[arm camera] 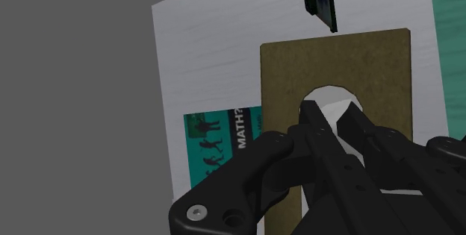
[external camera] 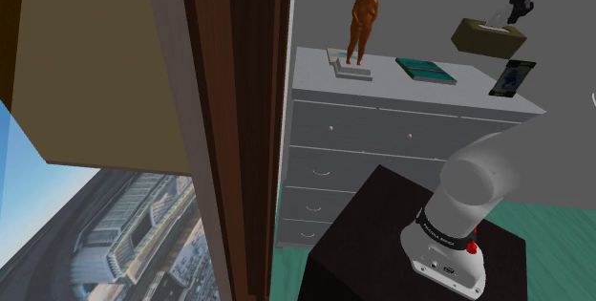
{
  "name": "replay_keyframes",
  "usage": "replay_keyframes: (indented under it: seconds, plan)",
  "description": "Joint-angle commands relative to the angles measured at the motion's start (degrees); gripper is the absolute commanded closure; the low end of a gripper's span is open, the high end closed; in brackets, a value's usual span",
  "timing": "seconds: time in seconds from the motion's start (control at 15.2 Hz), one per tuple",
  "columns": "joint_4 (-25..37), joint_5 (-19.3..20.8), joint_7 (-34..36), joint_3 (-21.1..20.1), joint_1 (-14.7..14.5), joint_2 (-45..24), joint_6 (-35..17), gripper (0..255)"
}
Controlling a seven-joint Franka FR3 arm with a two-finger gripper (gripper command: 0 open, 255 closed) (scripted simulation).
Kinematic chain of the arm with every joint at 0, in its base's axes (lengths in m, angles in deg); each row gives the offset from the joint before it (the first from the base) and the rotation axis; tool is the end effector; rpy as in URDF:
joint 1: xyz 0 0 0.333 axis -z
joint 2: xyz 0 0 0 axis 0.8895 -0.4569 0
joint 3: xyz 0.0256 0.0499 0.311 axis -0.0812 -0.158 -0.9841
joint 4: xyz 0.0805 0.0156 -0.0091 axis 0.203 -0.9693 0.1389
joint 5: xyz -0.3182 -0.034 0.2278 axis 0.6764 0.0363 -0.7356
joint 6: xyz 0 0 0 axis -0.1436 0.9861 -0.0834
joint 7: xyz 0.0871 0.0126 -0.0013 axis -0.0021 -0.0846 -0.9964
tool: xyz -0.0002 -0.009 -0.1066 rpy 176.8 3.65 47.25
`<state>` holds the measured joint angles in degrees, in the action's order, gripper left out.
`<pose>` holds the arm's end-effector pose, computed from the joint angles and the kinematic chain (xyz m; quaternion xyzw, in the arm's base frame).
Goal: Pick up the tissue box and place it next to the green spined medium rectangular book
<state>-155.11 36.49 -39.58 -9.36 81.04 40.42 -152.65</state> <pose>0.0967 -0.4723 0.7029 0.9393 0.1891 -0.0921 0.2710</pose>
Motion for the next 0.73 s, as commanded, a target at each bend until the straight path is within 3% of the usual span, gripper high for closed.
replay_keyframes:
  seconds: [0.0, 0.66]
  plan:
    - [-2.0, 0.7, 0.8, -0.1, 0.4, 0.7, -1.2, 255]
    - [-10.5, 3.6, 4.2, 1.0, 2.0, 2.6, -7.3, 255]
